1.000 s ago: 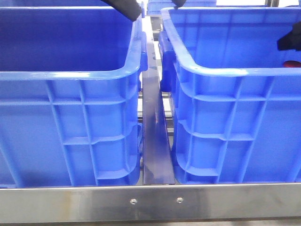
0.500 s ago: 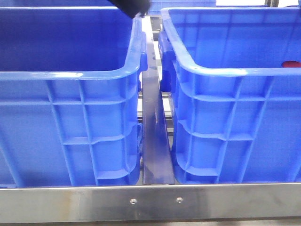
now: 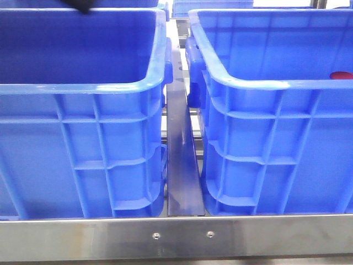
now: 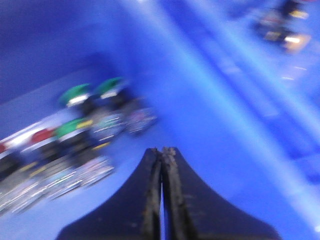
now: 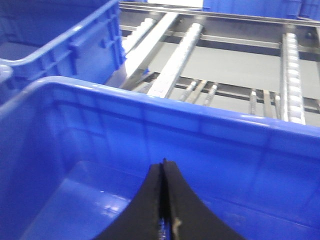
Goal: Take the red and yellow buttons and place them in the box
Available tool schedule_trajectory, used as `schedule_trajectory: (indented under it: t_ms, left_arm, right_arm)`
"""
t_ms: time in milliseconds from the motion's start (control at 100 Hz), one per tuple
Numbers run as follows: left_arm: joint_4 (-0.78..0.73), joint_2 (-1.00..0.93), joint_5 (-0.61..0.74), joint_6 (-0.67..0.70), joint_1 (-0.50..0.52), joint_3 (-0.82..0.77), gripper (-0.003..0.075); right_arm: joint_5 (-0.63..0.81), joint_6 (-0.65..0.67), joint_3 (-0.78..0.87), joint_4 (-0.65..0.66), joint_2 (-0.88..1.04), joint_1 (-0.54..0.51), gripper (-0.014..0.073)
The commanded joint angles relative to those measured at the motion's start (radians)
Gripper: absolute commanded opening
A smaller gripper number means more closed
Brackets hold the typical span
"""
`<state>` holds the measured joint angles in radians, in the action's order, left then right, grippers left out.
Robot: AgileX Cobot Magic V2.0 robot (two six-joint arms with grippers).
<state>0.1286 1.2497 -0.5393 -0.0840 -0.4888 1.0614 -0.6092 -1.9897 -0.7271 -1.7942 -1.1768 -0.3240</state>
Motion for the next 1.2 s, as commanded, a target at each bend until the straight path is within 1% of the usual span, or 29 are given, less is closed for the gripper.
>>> schedule_trajectory:
  t_ms: [0,100,260,400,480,650,790,910,1190]
  left_arm:
    - [0.004,-0.106,0.082,0.014,0.073,-0.027,-0.002]
    - [0.004,-0.205,0.08,0.014,0.192,-0.089,-0.002]
    - [-0.014,-0.383,0.08,0.013,0.359,-0.187,-0.002]
    - [-0.029,-0.544,0.08,0.013,0.453,-0.276,-0.002]
    - [-0.029,-0.629,0.08,0.013,0.47,-0.321,-0.002]
    - [-0.029,-0.795,0.08,0.013,0.47,-0.402,-0.002]
    - [-0.029,-0.901,0.08,0.013,0.47,-0.456,-0.002]
    - [-0.029,-0.967,0.065,0.013,0.47,-0.484,-0.002]
    - [-0.018,-1.038,0.051,0.013,0.47,-0.504,-0.002]
  right_arm:
    - [-0.064,0.006,-0.006,-0.068,0.052,-0.004,-0.0062]
    - [-0.067,0.041,0.025,-0.068,0.105,-0.004,-0.0062]
    - [-0.096,0.041,0.085,-0.067,0.194,-0.004,-0.0062]
    - [-0.121,0.041,0.149,-0.067,0.282,-0.004,-0.0062]
    - [-0.115,0.041,0.2,-0.067,0.342,-0.004,-0.0062]
    - [-0.113,0.041,0.3,-0.067,0.497,0.006,-0.0062]
    - [-0.115,0.041,0.373,-0.067,0.594,0.072,-0.0062]
    - [-0.123,0.041,0.435,-0.067,0.685,0.12,-0.0062]
    - [-0.049,0.041,0.526,-0.068,0.972,0.124,-0.0062]
